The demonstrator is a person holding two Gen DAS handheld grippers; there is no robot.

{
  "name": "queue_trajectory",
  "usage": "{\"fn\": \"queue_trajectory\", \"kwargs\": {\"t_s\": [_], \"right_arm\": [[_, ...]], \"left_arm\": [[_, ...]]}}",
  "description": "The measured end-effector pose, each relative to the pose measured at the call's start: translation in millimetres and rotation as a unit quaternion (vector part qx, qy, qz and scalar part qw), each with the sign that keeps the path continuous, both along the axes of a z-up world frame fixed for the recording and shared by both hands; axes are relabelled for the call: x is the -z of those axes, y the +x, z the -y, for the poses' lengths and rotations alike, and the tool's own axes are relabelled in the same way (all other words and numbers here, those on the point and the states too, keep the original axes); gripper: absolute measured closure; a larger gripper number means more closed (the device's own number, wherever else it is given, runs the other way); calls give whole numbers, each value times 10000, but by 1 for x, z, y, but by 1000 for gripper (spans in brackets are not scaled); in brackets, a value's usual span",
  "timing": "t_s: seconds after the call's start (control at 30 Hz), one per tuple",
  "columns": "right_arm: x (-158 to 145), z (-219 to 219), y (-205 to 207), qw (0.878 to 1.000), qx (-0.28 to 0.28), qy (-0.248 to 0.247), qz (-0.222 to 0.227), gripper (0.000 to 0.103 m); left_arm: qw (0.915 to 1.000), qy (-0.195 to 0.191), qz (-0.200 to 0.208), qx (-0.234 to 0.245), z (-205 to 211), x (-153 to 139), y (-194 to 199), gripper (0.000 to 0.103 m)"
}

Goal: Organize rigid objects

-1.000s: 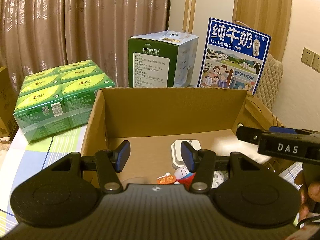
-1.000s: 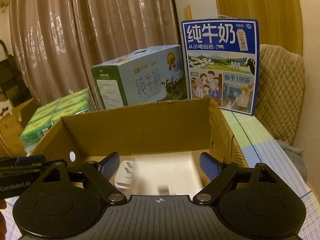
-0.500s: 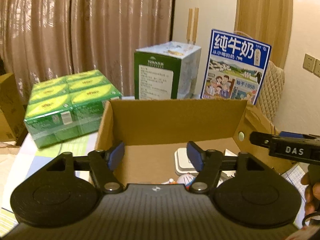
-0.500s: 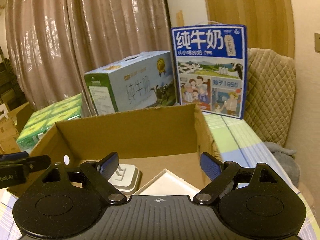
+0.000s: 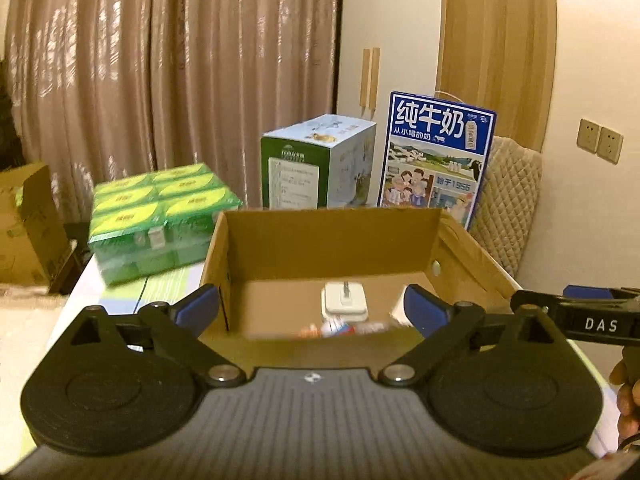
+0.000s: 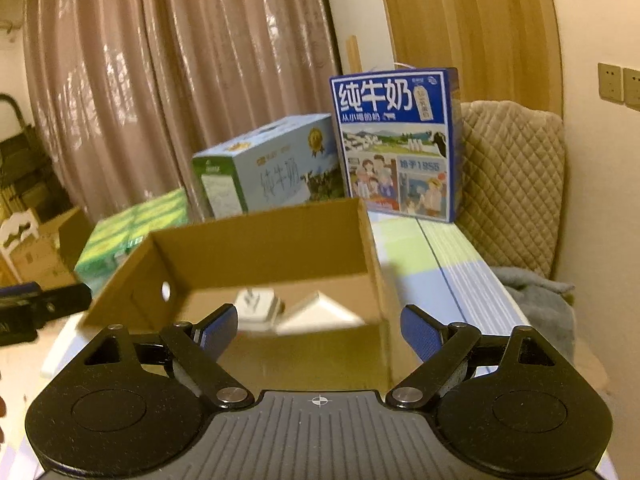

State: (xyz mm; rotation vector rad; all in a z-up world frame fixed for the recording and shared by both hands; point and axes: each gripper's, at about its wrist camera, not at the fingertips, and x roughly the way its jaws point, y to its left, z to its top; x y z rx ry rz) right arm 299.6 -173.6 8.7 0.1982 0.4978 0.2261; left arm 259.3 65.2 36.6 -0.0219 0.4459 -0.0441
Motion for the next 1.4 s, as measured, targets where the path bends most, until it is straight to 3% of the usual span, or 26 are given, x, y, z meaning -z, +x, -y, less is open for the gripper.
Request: {"fn": "queue_trajectory", "kwargs": {"t_s": [0.33, 0.63, 0.87, 1.4], "right_arm": [[-12, 12, -106, 9983, -407, 17, -411, 17], [-30, 8, -171, 9972, -553, 8, -506, 17], [-29, -1, -204, 9962, -646, -255, -532, 17], [-36, 0, -241, 9963, -628, -312, -507, 17]], "left_arm": [[9980, -339, -492, -215, 5, -7, -98, 3], [9962, -580, -538, -364, 13, -12, -171, 3], [9944, -593, -635, -599, 12, -14, -206, 3], [9967, -436, -602, -318, 33, -12, -237, 3]]}}
